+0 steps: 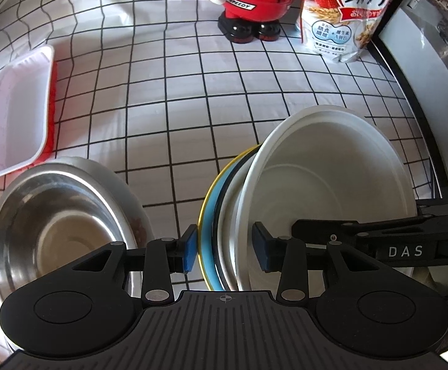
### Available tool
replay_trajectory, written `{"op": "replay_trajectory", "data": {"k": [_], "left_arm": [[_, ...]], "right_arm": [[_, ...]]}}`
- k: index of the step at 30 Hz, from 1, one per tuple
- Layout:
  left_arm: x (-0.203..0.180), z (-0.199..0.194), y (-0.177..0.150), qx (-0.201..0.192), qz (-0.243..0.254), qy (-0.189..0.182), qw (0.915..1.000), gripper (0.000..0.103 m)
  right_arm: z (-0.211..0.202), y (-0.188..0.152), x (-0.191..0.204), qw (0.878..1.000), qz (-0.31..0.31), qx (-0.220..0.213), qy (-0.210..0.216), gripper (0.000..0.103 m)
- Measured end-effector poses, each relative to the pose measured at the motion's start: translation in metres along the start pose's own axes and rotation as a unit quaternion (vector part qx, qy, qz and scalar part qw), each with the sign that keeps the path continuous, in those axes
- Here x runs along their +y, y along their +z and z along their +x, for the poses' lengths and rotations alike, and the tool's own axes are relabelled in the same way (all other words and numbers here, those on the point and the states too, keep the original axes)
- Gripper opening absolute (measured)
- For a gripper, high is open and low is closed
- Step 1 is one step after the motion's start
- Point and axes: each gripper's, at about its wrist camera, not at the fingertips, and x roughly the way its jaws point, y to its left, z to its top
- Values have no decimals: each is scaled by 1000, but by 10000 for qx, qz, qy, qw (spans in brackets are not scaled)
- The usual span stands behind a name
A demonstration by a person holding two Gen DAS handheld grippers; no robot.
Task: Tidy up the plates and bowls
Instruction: 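Lift the bowl stack by the white rim with both grippers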
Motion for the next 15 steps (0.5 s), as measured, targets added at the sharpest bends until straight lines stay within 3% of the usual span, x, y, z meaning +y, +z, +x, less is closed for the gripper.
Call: {"op": "replay_trajectory", "data": {"k": [2, 7, 15], "left_arm": [[-1, 1, 1, 5, 41, -34, 10000, 42], [-3, 7, 3, 112, -19, -182, 9998, 55], [-4, 8, 6, 222, -110, -123, 9996, 56]], "right_arm": [[0, -1, -1, 10000, 36, 10, 26, 55], [0, 0, 0, 10000, 46, 15, 19, 54], [0, -2, -2, 9998, 163, -9, 134, 54]]}}
